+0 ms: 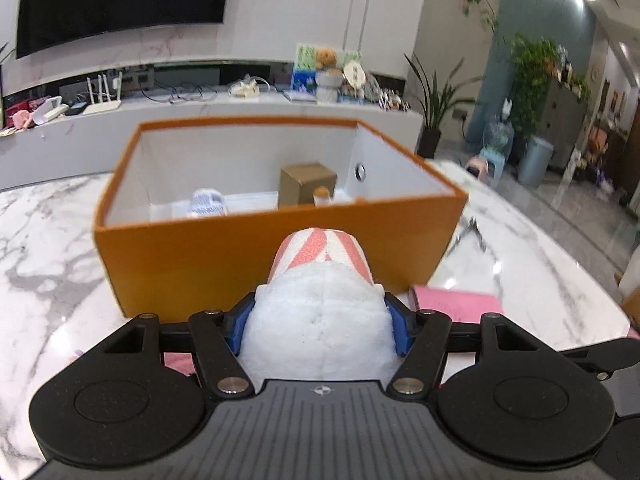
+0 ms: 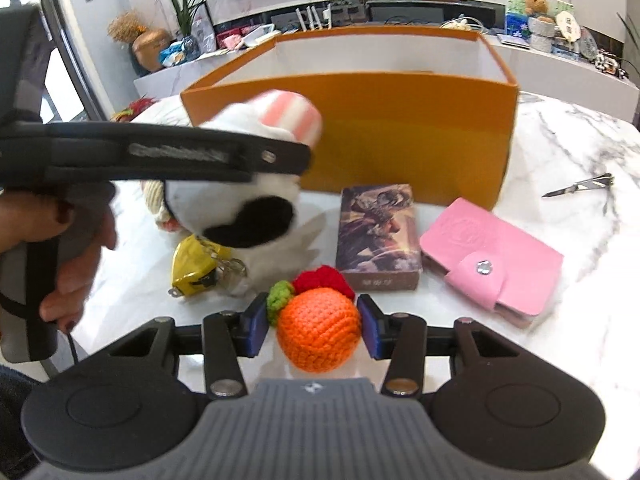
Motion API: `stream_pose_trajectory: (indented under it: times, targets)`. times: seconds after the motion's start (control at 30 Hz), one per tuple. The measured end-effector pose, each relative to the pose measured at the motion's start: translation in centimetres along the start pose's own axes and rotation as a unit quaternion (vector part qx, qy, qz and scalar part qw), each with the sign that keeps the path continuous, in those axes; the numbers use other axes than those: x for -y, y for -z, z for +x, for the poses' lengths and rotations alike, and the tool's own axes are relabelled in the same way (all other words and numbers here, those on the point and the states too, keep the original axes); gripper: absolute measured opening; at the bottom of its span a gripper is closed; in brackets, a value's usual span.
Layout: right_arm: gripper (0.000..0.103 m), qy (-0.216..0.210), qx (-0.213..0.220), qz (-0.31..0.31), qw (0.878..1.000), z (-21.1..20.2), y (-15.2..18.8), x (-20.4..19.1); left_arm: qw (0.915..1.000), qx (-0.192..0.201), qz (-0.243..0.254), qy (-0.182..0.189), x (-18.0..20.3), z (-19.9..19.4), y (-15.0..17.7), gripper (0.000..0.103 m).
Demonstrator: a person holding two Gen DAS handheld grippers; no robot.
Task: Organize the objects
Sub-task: 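Lift the bunny plush with the left tool while the right tool lifts the crocheted orange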
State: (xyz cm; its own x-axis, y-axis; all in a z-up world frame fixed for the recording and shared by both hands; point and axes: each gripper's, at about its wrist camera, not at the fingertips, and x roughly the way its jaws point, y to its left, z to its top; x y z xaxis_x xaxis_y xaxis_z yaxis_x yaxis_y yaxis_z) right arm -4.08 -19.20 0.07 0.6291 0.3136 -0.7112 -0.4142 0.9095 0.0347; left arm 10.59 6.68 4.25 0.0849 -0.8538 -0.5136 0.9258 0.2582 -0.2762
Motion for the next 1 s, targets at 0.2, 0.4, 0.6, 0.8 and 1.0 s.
stream_pose_trajectory:
  times: [0.2, 0.4, 0.6, 0.8, 1.0]
  targets:
    - [0.049, -0.014, 0.009, -0.008, 1.000, -0.7, -0.4, 0.2, 0.9994, 0.023, -0.024, -0.003, -1.2, -1.6, -0.7, 0.075]
    - [0.049, -0.016, 0.014, -0.020, 1.000, -1.4, -0.8, -0.3, 0.9988, 0.039, -0.028, 0.003, -1.1, -2.5, -1.1, 0.075]
    - [0.049, -0.045, 0.012, -0.054, 0.997, -1.9, -0.8, -0.2, 0.9988, 0.042, -0.026, 0.009, -0.6, -2.5, -0.9, 0.075]
    - [0.049, -0.046, 0.017, -0.056, 0.997, -2.3, -0.6, 0.0, 0.9984, 0.052, -0.019, 0.015, 0.6, -2.4, -1.0, 0.075]
    - [0.049, -0.092, 0.015, -0.094, 0.991, -2.4, -0.7, 0.1, 0.9986, 0.050, -0.012, 0.010, 1.3, -2.0, -0.7, 0.075]
